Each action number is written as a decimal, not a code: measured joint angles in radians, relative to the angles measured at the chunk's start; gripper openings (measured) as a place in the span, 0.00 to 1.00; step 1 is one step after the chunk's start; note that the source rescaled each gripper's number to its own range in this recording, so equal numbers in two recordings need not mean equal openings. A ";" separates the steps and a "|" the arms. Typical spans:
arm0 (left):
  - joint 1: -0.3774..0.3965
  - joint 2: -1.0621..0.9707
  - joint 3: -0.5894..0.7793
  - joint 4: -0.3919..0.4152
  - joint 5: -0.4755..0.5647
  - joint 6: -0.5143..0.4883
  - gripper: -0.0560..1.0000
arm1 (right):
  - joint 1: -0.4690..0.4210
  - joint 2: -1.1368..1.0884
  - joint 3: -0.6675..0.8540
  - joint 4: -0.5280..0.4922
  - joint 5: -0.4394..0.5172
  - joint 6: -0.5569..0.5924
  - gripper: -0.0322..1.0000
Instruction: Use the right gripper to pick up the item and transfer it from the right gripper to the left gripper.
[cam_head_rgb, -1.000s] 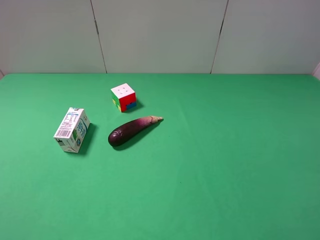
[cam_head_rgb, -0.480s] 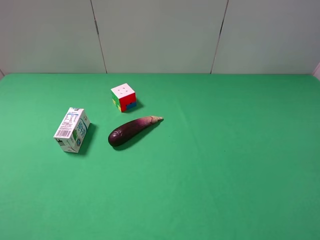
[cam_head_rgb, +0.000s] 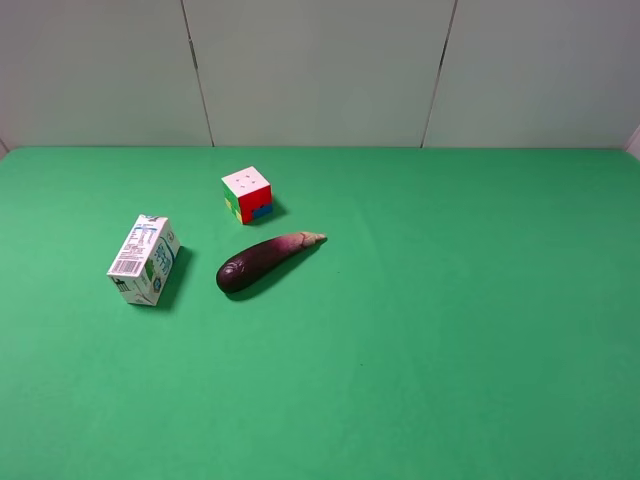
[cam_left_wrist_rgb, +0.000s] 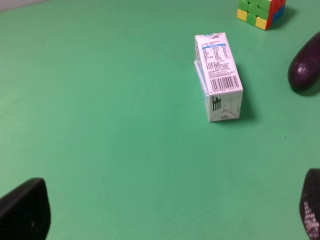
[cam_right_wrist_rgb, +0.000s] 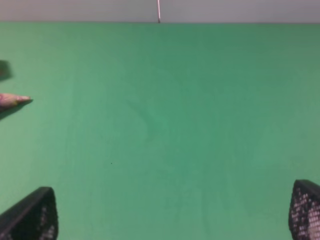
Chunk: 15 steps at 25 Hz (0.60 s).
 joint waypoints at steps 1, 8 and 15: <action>0.000 0.000 0.000 0.000 0.000 0.001 1.00 | 0.000 0.000 0.000 0.000 0.000 0.000 1.00; 0.015 0.000 0.000 0.002 0.000 0.001 1.00 | 0.000 0.000 0.000 0.000 0.000 0.000 1.00; 0.155 0.000 0.000 0.004 0.000 0.001 1.00 | 0.000 0.000 0.000 0.001 0.001 0.000 1.00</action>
